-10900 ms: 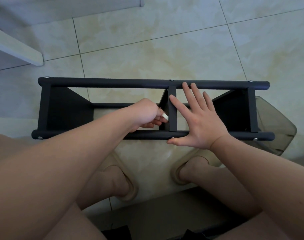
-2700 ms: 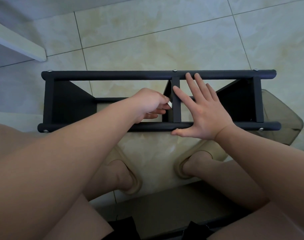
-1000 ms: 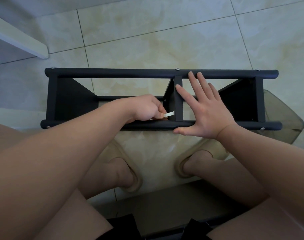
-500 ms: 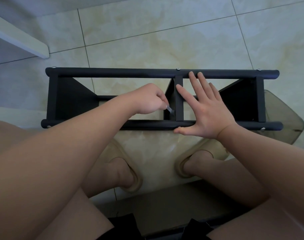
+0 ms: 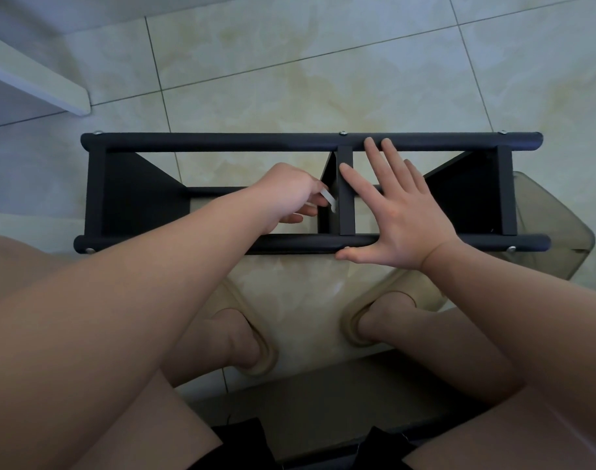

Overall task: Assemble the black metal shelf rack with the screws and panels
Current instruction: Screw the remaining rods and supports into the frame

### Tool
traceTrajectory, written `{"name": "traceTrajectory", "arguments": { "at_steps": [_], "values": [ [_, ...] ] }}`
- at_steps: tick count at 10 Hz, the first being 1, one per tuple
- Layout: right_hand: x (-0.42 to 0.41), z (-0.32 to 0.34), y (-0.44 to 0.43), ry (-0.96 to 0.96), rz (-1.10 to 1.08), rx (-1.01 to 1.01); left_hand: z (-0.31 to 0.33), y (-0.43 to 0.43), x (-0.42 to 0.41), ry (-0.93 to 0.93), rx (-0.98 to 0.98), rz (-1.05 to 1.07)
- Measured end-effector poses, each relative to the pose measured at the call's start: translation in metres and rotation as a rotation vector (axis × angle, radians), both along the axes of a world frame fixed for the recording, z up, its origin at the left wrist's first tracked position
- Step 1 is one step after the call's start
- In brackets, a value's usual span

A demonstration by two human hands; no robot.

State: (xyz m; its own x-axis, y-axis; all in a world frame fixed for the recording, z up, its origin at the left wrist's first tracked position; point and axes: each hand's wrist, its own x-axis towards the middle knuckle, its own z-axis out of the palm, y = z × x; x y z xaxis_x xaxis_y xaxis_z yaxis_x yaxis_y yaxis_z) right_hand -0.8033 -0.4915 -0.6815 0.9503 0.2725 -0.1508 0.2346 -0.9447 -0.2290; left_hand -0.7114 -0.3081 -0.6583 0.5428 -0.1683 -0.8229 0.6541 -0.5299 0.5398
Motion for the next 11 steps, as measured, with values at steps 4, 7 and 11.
{"name": "traceTrajectory", "arguments": {
  "at_steps": [4,7,11],
  "values": [
    [0.0001,-0.0005,0.0006,0.001,-0.006,-0.001,-0.0033,0.0007,0.0004,0.058,-0.045,0.015],
    [0.0006,0.0001,0.0006,0.005,-0.004,-0.002,-0.0042,-0.0011,-0.0015,0.061,-0.047,-0.029],
    [0.0006,0.0006,0.0004,0.002,-0.001,-0.008,-0.0070,-0.0016,-0.0056,0.144,-0.070,-0.020]
  ]
}}
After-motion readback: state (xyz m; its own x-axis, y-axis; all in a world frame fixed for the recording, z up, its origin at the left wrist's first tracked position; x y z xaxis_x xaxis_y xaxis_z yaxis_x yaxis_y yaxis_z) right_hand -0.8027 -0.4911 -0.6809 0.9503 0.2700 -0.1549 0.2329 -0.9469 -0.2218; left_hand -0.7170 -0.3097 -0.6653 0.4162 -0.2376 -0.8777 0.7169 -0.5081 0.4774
